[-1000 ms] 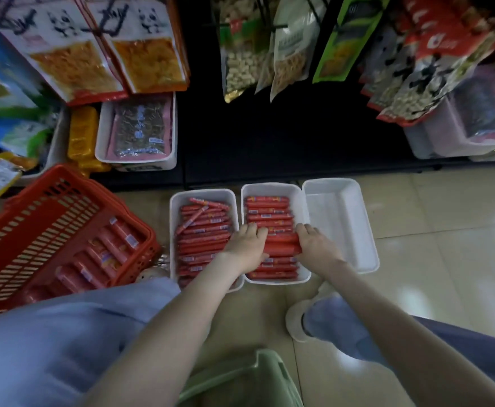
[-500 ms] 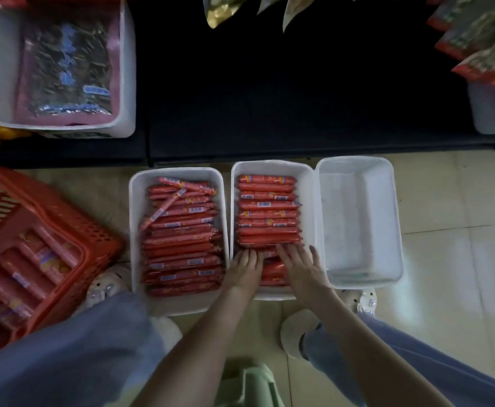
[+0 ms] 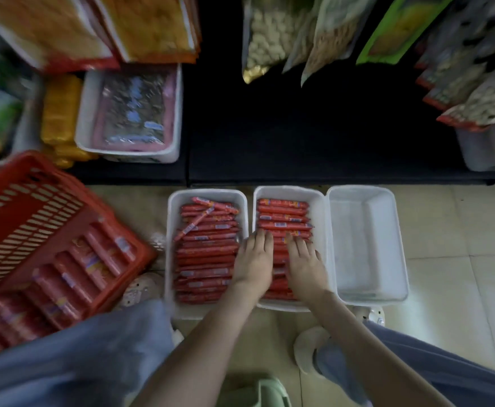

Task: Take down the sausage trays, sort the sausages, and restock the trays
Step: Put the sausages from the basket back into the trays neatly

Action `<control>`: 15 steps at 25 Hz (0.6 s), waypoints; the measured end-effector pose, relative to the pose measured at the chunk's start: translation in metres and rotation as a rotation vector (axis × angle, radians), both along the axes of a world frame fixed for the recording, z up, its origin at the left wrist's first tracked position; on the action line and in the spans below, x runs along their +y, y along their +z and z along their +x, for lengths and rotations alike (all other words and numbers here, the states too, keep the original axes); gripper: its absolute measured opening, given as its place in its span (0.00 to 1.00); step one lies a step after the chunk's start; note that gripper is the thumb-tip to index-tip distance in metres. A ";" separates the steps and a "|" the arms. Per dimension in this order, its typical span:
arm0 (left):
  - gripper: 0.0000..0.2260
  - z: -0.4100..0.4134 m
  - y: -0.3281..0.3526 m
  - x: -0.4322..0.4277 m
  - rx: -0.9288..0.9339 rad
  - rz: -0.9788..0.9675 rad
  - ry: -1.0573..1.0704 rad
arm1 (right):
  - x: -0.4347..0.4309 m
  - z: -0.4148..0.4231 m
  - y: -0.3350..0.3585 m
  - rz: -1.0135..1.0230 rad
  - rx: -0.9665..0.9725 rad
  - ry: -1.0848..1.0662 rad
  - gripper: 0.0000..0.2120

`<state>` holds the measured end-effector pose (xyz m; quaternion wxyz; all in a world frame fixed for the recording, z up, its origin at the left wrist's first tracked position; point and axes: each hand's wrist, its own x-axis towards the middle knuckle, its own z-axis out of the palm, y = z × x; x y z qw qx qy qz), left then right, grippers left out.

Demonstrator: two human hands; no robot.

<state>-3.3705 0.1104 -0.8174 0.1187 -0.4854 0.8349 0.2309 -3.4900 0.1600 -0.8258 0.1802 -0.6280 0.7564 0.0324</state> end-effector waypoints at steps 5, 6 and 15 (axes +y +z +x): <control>0.25 0.092 0.133 -0.041 0.036 -0.235 0.185 | -0.050 0.087 0.126 -0.294 -0.131 0.087 0.23; 0.24 0.121 0.160 -0.043 0.020 -0.296 0.219 | -0.055 0.112 0.146 -0.335 -0.169 0.132 0.23; 0.17 0.427 0.216 0.016 -0.174 -0.433 0.806 | -0.080 0.328 0.181 -0.333 -0.355 0.511 0.22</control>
